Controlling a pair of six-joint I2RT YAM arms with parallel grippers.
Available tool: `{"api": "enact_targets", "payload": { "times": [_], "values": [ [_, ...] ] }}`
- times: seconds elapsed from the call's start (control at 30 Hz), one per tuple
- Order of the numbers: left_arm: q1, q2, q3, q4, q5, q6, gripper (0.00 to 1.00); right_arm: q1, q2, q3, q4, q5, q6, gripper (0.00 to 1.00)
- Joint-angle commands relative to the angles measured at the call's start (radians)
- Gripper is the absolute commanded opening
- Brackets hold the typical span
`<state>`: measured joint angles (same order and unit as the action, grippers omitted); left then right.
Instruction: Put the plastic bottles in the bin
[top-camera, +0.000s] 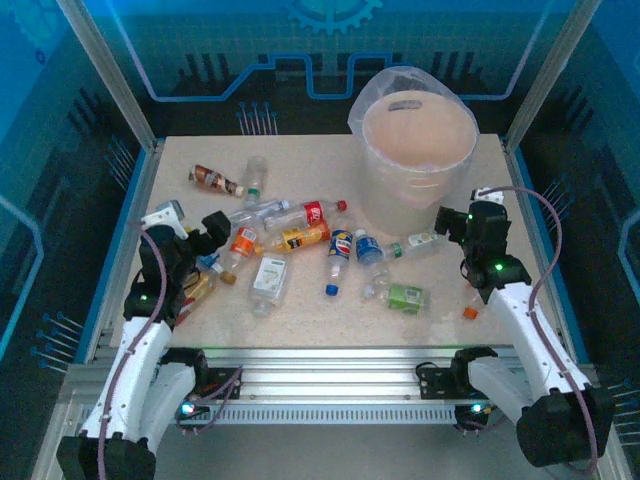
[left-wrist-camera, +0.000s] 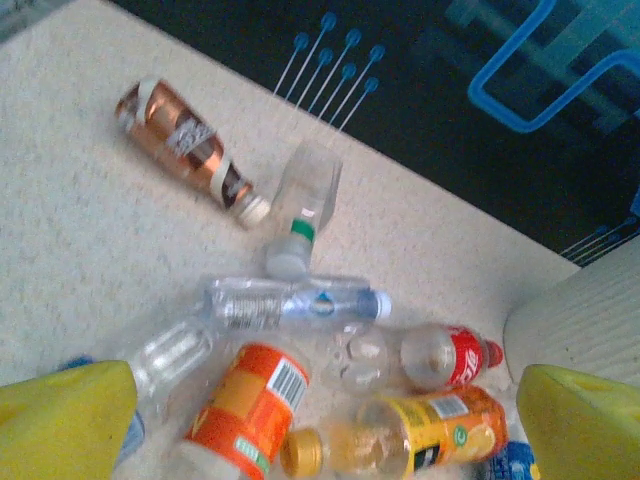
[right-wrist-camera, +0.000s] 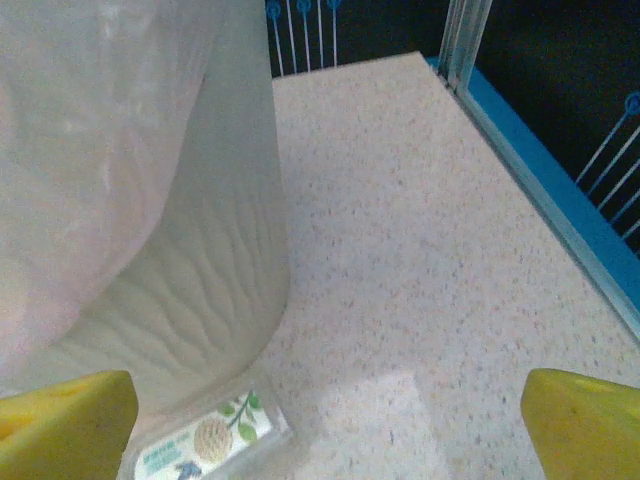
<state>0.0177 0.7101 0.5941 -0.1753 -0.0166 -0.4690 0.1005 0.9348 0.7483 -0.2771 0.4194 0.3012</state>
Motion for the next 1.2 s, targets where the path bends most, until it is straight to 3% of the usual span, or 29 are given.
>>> {"api": "enact_targets", "payload": {
  "times": [0.0,0.3,0.5,0.6,0.87,1.0,1.17],
  "values": [
    [0.002,-0.007,0.061,-0.204,0.028,-0.065,0.99,0.025,-0.019,0.050,-0.160,0.032,0.058,1.00],
    [0.001,0.101,0.229,-0.527,0.018,-0.021,0.99,0.031,0.017,0.125,-0.248,0.047,0.119,1.00],
    [0.001,0.177,0.303,-0.681,-0.085,0.045,0.99,0.036,0.045,0.176,-0.293,0.076,0.157,1.00],
    [-0.008,0.245,0.366,-0.746,-0.093,0.157,0.99,0.035,0.048,0.190,-0.309,0.097,0.164,1.00],
    [-0.044,0.472,0.502,-0.797,-0.251,0.528,0.99,0.037,0.035,0.224,-0.345,0.154,0.153,1.00],
    [-0.042,0.564,0.518,-0.893,-0.238,0.730,0.99,0.036,0.005,0.223,-0.359,0.172,0.146,1.00],
    [-0.010,0.565,0.486,-0.943,-0.155,0.892,0.99,0.037,-0.013,0.223,-0.348,0.185,0.120,1.00]
  ]
}}
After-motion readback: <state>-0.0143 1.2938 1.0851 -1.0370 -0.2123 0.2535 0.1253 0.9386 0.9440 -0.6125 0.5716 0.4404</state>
